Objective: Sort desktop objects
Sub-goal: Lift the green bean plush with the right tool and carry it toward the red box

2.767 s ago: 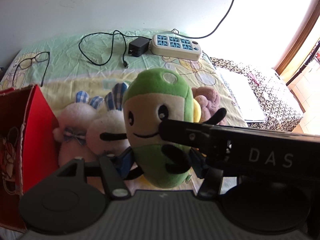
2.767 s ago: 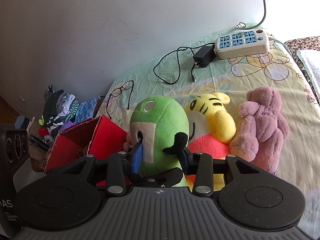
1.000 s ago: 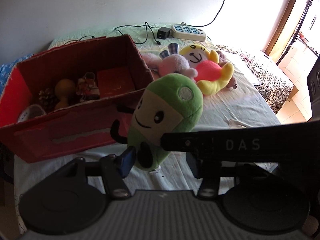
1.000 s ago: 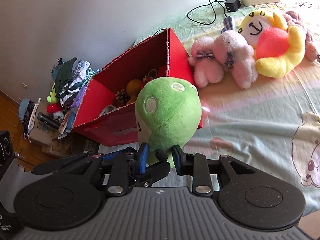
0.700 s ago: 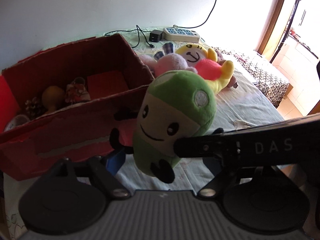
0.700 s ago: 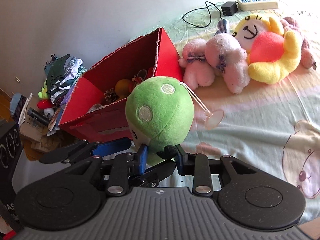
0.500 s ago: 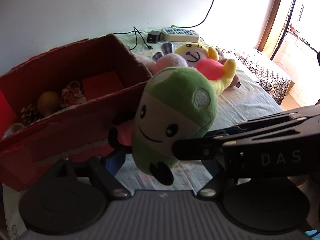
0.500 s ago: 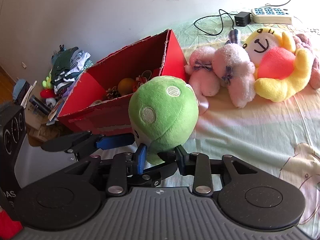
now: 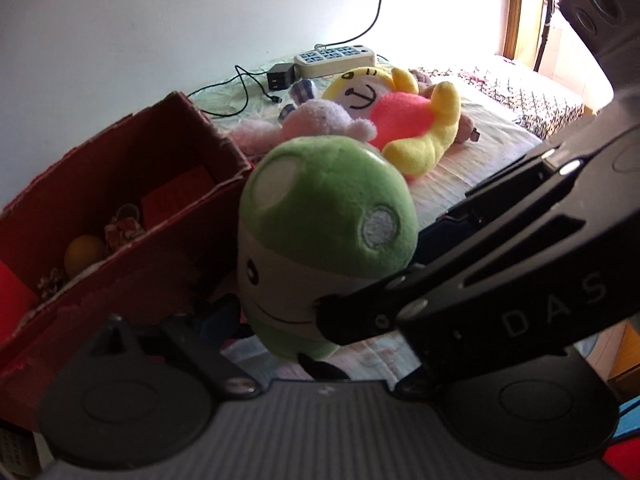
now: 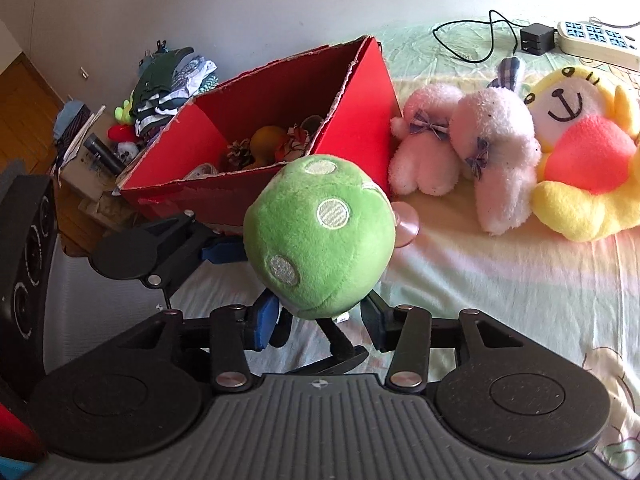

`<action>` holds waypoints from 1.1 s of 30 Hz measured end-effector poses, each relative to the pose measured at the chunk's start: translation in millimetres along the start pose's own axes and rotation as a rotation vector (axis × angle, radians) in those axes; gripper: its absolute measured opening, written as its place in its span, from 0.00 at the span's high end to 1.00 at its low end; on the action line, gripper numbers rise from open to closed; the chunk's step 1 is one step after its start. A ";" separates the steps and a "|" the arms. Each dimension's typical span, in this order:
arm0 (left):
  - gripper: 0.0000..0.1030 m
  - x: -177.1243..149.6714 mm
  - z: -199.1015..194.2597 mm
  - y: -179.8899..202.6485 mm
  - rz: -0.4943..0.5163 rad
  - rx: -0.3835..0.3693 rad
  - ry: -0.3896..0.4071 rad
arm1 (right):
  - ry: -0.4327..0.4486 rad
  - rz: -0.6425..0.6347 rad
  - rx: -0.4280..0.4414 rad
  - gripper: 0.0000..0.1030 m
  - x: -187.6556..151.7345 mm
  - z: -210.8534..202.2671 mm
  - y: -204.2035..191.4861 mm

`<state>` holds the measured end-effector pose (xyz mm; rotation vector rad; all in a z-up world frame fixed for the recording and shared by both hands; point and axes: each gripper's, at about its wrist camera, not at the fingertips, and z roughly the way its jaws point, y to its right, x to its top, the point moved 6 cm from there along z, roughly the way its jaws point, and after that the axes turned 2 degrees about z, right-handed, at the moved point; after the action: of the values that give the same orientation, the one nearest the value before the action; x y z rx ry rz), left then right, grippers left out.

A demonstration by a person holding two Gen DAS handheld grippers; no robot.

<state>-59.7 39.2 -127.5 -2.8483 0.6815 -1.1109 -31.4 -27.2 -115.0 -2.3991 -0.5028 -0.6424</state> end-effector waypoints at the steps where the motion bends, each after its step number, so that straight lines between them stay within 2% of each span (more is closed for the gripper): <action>1: 0.03 0.0 0.6 1.8 0.043 0.026 0.003 | -0.014 -0.008 0.002 0.52 -0.4 1.6 1.6; 3: 0.03 -0.2 2.2 6.2 0.116 0.050 0.003 | -0.021 -0.034 0.000 0.49 -1.9 1.6 3.9; 5: 0.05 1.8 7.1 9.2 0.141 0.044 -0.008 | -0.001 -0.049 0.017 0.46 -1.1 -1.7 6.0; 9: 0.10 7.6 16.1 11.7 0.121 0.053 -0.015 | 0.011 -0.090 0.036 0.47 1.2 -5.4 6.7; 10: 0.18 8.6 17.6 12.6 0.118 0.062 -0.017 | 0.021 -0.116 0.027 0.47 1.2 -7.3 6.8; 13: 0.24 12.3 16.2 15.7 0.078 0.054 -0.029 | 0.051 -0.181 0.013 0.48 2.0 -15.7 6.8; 14: 0.26 13.5 15.3 16.7 0.058 0.046 -0.033 | 0.056 -0.188 0.020 0.48 3.0 -19.6 7.6; 16: 0.36 15.2 13.9 19.9 0.024 0.029 -0.044 | 0.065 -0.192 0.035 0.48 6.8 -28.1 10.8; 18: 0.39 19.0 8.5 22.9 -0.025 0.005 -0.036 | 0.069 -0.202 0.053 0.48 11.0 -36.3 12.8; 24: 0.39 34.9 -15.5 28.7 -0.156 -0.014 0.009 | 0.108 -0.267 0.117 0.49 18.1 -65.1 7.9; 27: 0.39 44.5 -31.3 26.6 -0.209 -0.016 0.038 | 0.132 -0.267 0.177 0.49 28.1 -80.5 6.6; 33: 0.39 62.7 -54.6 10.0 -0.255 0.052 0.066 | 0.175 -0.269 0.291 0.49 52.8 -90.5 -2.2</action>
<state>-57.9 13.2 -48.0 -2.9257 0.2908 -1.2370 -18.9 -72.3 -21.2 -1.9995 -0.7924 -0.8256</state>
